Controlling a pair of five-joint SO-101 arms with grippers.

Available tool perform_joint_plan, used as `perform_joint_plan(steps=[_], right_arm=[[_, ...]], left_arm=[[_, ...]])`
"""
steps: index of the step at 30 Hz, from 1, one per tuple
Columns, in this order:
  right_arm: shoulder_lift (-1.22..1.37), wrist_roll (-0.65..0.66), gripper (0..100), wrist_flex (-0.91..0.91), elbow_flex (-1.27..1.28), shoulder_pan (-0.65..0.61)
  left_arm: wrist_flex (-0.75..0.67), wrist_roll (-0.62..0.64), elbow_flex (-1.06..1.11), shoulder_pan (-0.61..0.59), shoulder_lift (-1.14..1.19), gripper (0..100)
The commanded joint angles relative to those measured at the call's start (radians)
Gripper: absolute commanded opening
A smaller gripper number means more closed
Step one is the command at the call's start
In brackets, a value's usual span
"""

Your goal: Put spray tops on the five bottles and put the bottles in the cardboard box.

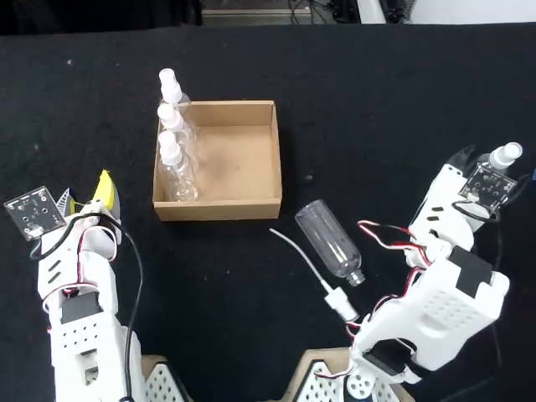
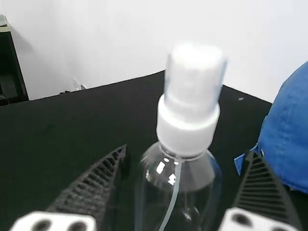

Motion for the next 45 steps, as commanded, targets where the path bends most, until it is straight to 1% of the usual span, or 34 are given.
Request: perform_joint_plan(steps=[1,7,9,21,25,28,31,33,37,39,41,45], right_arm=[[-0.058,0.003,32.5,-0.035,-0.001,-0.012],[-0.058,0.003,32.5,-0.035,-0.008,-0.009],[-0.058,0.003,30.9,-0.035,-0.004,-0.009],[-0.061,0.002,0.8,-0.038,-0.001,-0.003],[-0.073,0.0,2.1,-0.043,-0.002,0.0],[-0.137,0.0,2.1,-0.026,0.002,-0.012],[-0.26,-0.005,2.1,0.092,0.005,-0.058],[-0.367,-0.006,2.1,0.229,0.001,-0.107],[-0.572,-0.006,2.1,0.442,0.001,-0.262],[-0.645,-0.006,2.1,0.488,0.002,-0.354],[-0.685,-0.006,2.1,0.497,-0.001,-0.442],[-0.677,-0.006,2.1,0.497,-0.039,-0.6]], left_arm=[[-0.021,-0.003,-0.01,0.001,-0.012,22],[-0.021,-0.003,-0.01,0.001,-0.012,22],[-0.021,-0.003,-0.01,0.001,-0.012,22],[-0.021,-0.003,-0.01,-0.001,-0.012,22],[-0.021,-0.003,-0.01,-0.001,-0.012,22],[-0.021,-0.003,-0.01,-0.001,-0.012,22],[-0.021,-0.003,-0.01,-0.001,-0.012,22],[-0.021,-0.003,-0.01,-0.001,-0.012,22],[-0.021,-0.003,-0.01,-0.002,-0.012,22],[-0.021,-0.003,-0.01,-0.002,-0.012,22],[-0.021,-0.003,-0.01,-0.002,-0.012,22],[-0.021,-0.003,-0.01,-0.001,-0.012,22]])
